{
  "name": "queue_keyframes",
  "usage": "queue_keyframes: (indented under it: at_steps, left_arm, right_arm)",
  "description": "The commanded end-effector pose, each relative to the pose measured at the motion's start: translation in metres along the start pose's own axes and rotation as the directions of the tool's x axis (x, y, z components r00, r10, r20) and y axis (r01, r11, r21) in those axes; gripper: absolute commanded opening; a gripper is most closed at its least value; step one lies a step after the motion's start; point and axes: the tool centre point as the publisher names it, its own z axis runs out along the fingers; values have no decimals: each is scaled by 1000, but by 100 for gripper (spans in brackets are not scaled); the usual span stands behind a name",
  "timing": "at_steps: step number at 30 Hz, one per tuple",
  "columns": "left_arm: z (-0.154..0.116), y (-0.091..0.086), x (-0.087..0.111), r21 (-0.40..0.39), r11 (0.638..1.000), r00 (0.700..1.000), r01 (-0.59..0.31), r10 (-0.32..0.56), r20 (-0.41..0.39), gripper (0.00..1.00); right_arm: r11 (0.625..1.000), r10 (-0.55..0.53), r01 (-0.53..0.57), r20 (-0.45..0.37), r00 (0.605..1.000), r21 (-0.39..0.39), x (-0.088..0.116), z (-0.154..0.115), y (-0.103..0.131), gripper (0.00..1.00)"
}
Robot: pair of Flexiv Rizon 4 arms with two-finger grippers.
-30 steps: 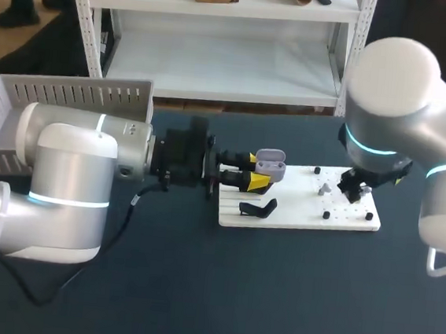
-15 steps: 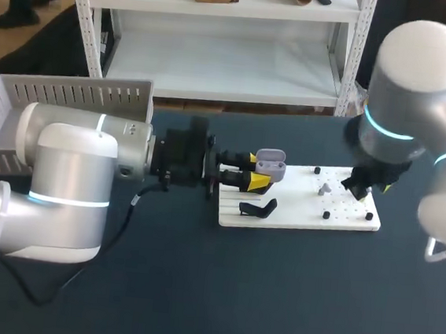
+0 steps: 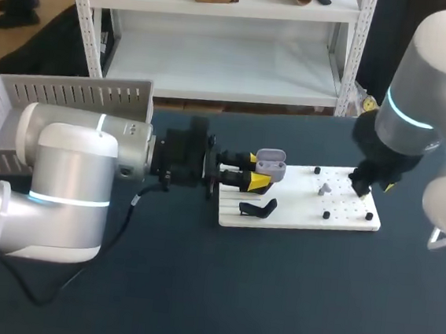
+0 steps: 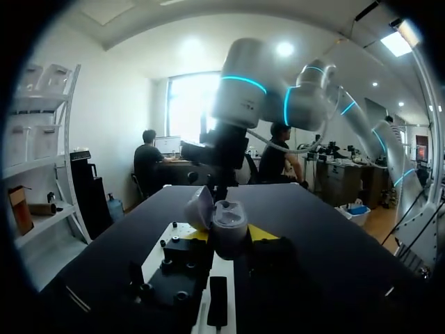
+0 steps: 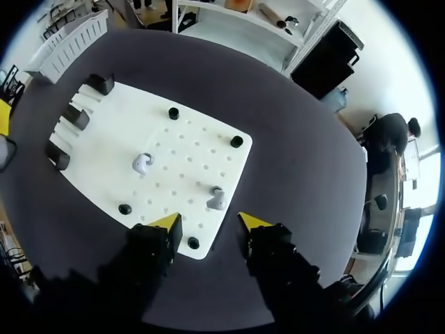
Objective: Pick up each earbud case from the left stands, insert the matching earbuds, close the lid, and place the case in the box.
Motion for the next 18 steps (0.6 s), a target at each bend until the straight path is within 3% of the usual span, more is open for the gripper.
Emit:
queue_keyframes:
  at_steps: [1, 5, 10, 18]
  left_arm:
    - [0, -1, 1, -6, 1000, 1000, -2, 2, 4, 0]
    - [0, -1, 1, -6, 1000, 1000, -2, 2, 4, 0]
    - [0, -1, 1, -6, 1000, 1000, -2, 2, 4, 0]
    - [0, -1, 1, -6, 1000, 1000, -2, 2, 4, 0]
  right_arm:
    - [1000, 2, -2, 18, 1000, -3, -1, -7, -7, 53]
    - [1000, -3, 3, 23, 1000, 10, -1, -12, -8, 56]
    - [1000, -17, 17, -3, 1000, 19, 3, -4, -6, 50]
    - [998, -56, 57, -49, 997, 9, 9, 10, -3, 49]
